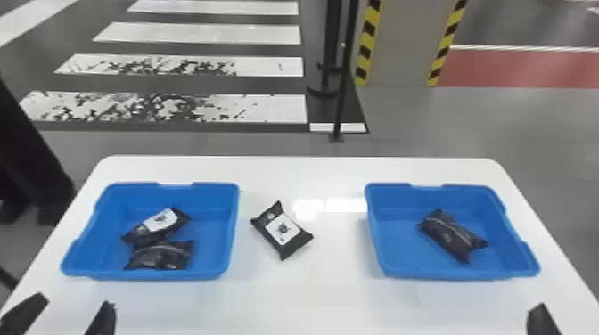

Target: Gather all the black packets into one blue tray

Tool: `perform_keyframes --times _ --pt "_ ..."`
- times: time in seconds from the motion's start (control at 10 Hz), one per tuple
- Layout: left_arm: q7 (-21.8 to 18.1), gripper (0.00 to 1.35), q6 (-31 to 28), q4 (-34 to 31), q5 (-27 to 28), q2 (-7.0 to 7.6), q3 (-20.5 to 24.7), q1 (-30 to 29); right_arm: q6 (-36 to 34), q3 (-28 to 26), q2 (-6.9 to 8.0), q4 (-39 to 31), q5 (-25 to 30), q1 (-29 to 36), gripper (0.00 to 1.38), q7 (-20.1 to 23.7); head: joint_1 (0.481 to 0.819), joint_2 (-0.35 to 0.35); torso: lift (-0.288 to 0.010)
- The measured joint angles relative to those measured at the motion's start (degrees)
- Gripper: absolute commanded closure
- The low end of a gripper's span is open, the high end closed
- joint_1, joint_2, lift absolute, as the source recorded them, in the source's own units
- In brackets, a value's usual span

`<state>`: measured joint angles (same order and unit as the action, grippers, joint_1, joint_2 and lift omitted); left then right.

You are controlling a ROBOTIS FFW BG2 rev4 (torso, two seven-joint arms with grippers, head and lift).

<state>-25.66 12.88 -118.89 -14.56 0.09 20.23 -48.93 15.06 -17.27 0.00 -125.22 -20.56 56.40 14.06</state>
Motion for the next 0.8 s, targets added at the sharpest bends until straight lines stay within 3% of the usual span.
perform_keyframes --times 0.8 --pt "-0.7 0.18 -1.6 0.0 0.9 0.00 -0.1 1.0 2.4 0.2 0.00 0.1 1.7 0.0 0.11 -0.1 0.695 -0.037 -0.110"
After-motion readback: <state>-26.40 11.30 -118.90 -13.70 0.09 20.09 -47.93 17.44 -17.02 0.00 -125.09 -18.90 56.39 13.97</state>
